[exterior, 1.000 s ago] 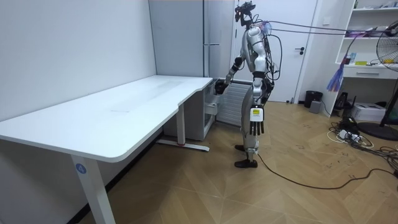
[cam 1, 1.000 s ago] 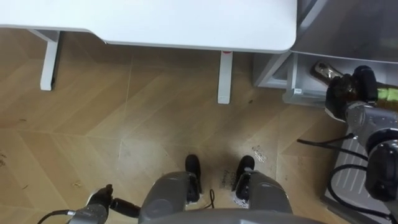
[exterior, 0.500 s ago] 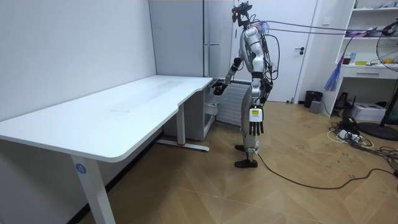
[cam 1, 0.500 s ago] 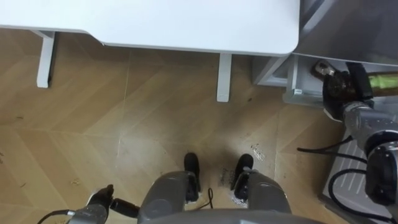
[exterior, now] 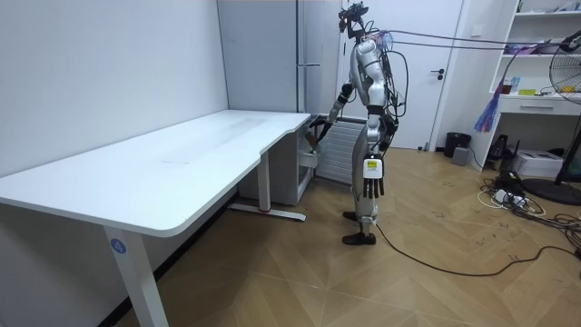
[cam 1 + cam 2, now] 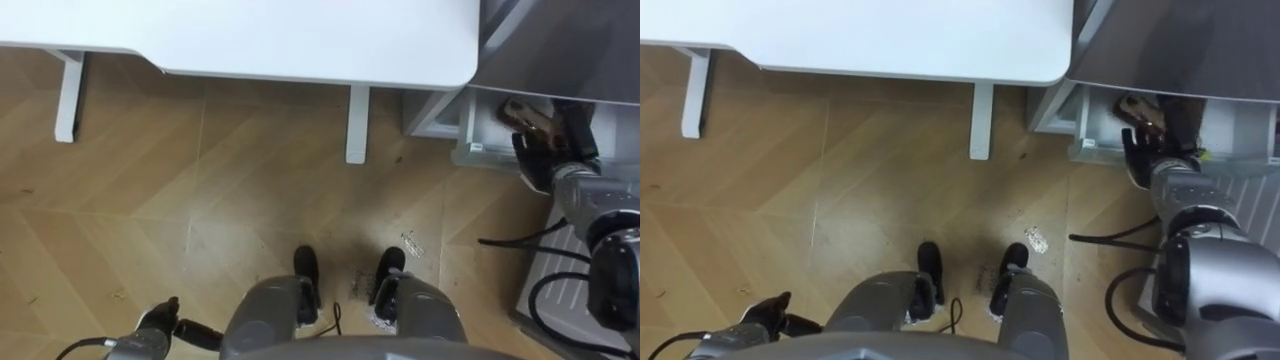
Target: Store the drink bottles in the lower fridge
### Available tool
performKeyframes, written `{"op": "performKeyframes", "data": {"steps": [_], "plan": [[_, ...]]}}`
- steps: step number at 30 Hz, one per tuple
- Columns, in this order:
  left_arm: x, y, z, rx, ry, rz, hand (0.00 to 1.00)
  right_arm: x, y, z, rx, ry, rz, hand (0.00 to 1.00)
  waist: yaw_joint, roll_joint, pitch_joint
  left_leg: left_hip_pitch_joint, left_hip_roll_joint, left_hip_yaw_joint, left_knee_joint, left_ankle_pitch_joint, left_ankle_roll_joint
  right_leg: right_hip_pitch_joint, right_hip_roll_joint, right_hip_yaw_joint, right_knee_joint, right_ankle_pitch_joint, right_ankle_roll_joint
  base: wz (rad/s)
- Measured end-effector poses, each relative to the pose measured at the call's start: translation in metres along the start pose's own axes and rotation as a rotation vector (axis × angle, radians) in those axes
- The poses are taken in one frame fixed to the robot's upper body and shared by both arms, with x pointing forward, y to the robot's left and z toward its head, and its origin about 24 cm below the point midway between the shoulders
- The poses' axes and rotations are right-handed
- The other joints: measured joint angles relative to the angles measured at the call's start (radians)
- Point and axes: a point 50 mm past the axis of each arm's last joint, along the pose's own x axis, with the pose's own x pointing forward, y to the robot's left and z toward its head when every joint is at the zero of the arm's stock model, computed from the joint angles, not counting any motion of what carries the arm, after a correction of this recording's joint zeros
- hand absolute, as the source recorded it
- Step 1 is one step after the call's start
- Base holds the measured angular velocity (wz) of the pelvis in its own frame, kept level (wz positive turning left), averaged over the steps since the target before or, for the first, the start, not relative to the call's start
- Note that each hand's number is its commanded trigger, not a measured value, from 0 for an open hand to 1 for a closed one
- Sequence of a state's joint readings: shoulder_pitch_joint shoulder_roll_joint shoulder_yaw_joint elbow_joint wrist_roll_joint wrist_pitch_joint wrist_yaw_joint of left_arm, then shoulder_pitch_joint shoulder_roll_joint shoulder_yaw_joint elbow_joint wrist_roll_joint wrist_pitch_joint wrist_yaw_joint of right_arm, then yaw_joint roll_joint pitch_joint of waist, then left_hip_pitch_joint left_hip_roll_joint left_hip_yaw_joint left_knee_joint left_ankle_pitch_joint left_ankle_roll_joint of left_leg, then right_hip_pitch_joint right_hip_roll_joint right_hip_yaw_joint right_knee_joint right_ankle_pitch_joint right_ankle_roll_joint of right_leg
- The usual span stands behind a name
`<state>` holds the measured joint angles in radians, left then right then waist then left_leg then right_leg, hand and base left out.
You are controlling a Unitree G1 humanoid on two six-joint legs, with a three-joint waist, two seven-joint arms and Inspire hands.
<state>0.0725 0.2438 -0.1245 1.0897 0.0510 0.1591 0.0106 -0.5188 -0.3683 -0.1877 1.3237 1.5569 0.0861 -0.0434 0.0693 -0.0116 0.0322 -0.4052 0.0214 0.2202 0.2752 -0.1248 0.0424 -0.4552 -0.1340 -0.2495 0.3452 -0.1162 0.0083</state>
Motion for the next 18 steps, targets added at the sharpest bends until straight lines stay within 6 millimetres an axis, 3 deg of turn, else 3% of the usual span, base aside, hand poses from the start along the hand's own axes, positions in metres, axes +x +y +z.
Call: {"op": "performKeyframes", "data": {"steps": [18], "plan": [[0.0000,0.0000,0.0000,0.000,0.000,0.002,0.00,0.0000,0.0016,-0.0001,-0.037,0.000,0.031,0.00,-0.008,0.000,-0.0002,0.000,0.001,0.001,-0.001,0.000,0.000,0.001,0.001,-0.003,-0.001,0.002,0.000,0.00]]}}
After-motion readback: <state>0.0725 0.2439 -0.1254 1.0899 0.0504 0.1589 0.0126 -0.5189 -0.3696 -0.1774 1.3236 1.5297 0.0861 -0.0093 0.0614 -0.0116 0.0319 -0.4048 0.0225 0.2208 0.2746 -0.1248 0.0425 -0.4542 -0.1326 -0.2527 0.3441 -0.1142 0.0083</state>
